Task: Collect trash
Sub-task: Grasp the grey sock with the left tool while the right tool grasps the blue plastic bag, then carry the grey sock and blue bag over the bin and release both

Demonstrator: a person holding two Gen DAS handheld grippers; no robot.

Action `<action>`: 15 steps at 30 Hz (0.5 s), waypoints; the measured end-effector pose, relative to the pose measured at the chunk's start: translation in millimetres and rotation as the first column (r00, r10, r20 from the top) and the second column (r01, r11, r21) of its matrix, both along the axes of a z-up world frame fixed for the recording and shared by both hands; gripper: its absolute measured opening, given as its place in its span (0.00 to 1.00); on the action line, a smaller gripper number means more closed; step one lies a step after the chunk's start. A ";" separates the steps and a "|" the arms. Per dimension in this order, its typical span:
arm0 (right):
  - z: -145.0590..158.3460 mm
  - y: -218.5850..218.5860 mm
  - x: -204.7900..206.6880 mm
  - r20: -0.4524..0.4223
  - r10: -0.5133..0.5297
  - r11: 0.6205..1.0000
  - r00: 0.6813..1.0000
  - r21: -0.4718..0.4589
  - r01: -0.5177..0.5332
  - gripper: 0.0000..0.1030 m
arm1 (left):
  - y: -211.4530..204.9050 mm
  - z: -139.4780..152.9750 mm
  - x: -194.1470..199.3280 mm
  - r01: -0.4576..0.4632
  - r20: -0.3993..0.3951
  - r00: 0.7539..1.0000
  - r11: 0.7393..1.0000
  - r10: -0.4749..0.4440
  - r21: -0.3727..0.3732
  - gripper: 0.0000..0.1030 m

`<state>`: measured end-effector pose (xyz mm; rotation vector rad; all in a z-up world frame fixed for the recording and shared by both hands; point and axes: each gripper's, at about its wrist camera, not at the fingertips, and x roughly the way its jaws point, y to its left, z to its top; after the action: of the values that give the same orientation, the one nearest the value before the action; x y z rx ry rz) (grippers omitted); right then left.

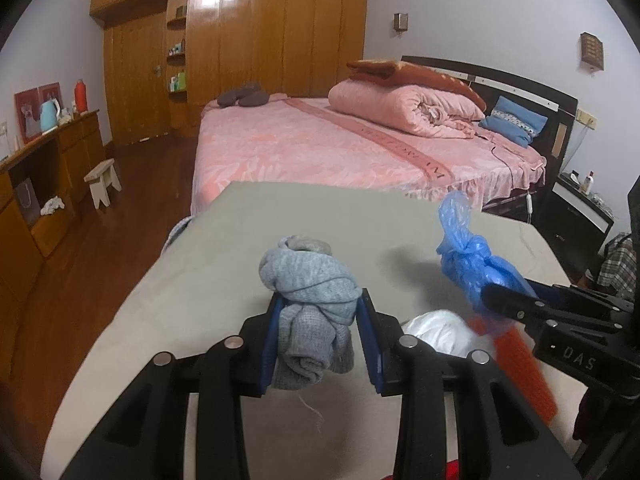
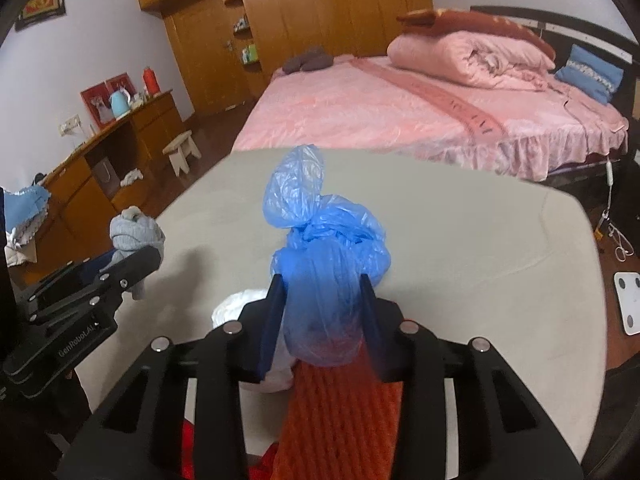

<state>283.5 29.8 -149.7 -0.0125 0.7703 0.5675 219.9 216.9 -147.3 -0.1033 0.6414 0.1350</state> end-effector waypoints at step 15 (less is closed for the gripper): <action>46.9 -57.8 -42.1 0.064 -0.089 0.994 0.994 0.069 0.084 0.34 | -52.3 50.5 -24.1 0.078 0.091 0.993 0.997 -0.078 0.004 0.35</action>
<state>241.4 -28.1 -102.8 0.0624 0.6829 0.5074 195.8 164.6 -96.8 -0.0832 0.5534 0.0547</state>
